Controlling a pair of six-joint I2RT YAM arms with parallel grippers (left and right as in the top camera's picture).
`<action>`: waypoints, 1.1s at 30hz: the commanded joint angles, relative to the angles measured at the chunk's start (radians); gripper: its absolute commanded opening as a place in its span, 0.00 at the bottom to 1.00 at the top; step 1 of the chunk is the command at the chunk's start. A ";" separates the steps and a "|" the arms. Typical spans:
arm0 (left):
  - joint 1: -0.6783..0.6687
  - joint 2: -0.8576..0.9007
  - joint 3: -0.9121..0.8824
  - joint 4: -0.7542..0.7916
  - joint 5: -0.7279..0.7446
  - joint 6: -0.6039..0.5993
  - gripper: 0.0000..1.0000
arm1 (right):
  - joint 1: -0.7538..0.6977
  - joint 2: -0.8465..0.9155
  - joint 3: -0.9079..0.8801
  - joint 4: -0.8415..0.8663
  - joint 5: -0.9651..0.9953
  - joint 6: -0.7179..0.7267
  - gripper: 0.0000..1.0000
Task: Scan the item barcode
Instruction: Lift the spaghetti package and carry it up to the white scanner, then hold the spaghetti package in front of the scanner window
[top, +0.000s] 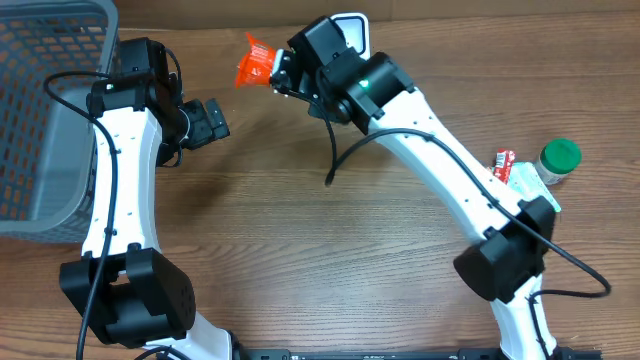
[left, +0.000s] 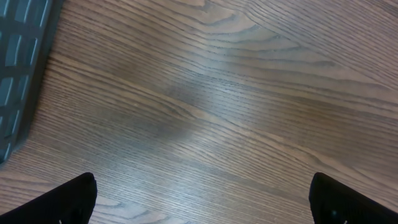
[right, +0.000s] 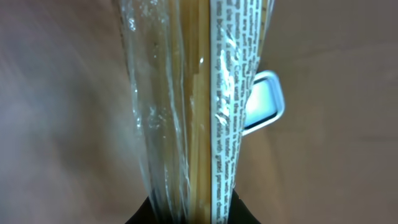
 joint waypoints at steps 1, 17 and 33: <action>-0.004 0.002 0.017 -0.002 -0.003 0.016 1.00 | -0.002 -0.022 0.034 0.126 0.100 -0.176 0.03; -0.004 0.002 0.017 -0.002 -0.003 0.016 1.00 | -0.025 0.232 0.034 0.904 0.310 -0.339 0.03; -0.003 0.002 0.017 -0.002 -0.003 0.016 1.00 | -0.098 0.396 0.034 1.318 0.280 -0.507 0.03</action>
